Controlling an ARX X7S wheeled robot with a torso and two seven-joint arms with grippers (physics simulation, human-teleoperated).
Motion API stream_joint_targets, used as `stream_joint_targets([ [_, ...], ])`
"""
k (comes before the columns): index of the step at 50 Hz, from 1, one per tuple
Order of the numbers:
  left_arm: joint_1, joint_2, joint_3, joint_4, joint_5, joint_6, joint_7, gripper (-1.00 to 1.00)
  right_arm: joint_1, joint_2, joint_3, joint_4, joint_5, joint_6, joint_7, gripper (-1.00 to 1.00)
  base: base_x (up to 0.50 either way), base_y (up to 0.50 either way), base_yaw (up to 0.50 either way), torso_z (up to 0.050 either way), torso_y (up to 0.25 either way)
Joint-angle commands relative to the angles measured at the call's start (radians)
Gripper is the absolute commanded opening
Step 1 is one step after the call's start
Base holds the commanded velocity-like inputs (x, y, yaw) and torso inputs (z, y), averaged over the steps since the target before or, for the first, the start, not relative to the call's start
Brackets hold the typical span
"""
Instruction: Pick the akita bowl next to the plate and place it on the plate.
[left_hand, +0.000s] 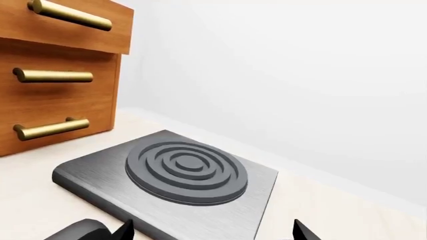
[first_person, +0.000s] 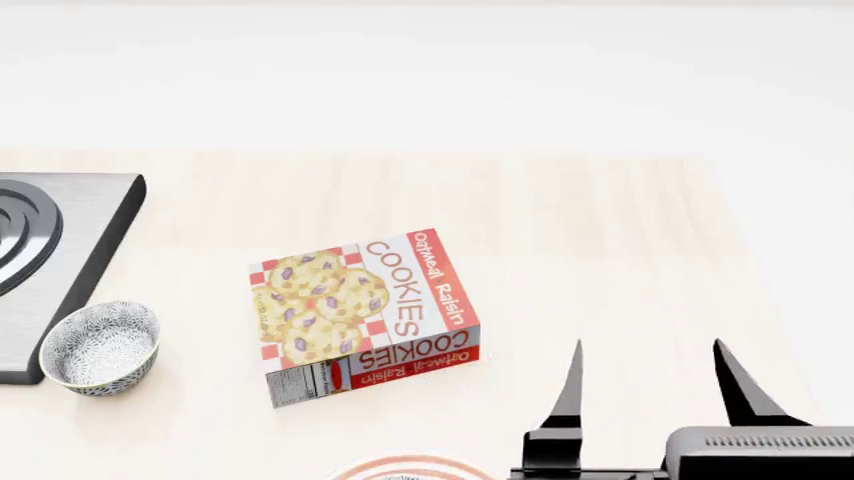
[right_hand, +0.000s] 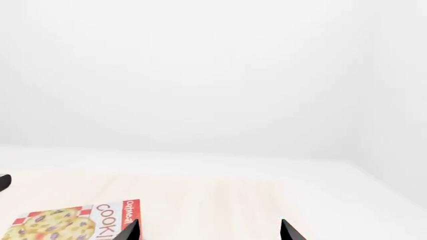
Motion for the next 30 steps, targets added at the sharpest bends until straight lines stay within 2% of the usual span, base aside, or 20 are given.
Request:
stream_joint_targets([
  [1,0.001,-0.002,0.002,0.004,-0.003,-0.001,-0.002,1.0,-0.041,-0.001,0.011,0.02,-0.06,-0.088,0.0,1.0,0.0,0.0,0.0,0.0,0.0],
  [30,0.012,-0.009,-0.008,0.032,-0.039,-0.012,-0.003,1.0,-0.091,0.053,0.091,-0.104,-0.029,-0.031,0.081,1.0,0.0,0.0,0.0,0.0,0.0],
])
